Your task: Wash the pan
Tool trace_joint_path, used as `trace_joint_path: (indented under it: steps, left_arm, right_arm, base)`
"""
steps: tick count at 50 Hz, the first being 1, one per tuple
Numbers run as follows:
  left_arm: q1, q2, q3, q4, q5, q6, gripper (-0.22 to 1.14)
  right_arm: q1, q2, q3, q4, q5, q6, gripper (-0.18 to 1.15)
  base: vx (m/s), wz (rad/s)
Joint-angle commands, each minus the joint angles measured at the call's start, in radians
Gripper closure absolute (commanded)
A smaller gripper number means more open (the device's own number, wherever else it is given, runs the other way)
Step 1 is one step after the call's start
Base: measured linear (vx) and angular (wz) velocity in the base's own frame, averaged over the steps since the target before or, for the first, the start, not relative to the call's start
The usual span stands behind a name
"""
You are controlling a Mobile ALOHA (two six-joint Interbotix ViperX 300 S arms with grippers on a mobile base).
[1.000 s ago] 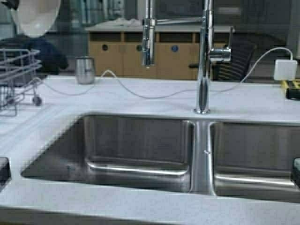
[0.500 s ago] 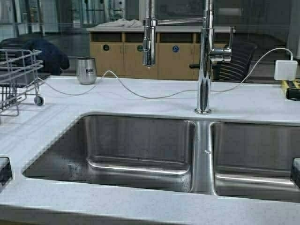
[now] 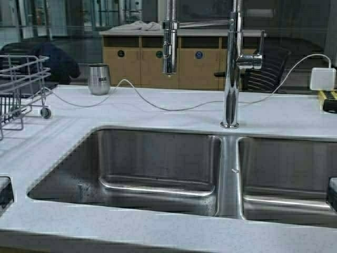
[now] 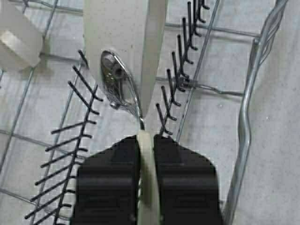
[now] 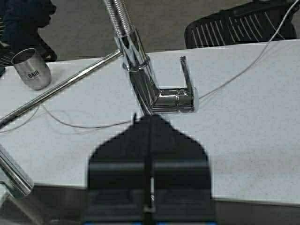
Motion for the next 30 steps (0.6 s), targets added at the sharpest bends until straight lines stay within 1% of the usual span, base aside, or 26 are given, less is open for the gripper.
trace_joint_path:
  steps: [1,12,30]
  left_arm:
    - [0.003,0.006,-0.008,0.074,0.014,-0.003,0.88]
    - [0.003,0.061,-0.011,0.212,0.061,-0.009,0.88]
    - [0.003,0.089,-0.037,0.221,0.064,-0.061,0.88]
  right_arm:
    - [0.003,-0.006,-0.023,0.0,-0.009,0.0,0.9]
    - [0.003,-0.006,-0.021,0.0,-0.009,0.0,0.9]
    - [0.003,-0.006,-0.017,0.0,-0.009,0.0,0.9]
  base:
    - [0.0,0.0]
    - [0.0,0.0]
    - [0.0,0.0]
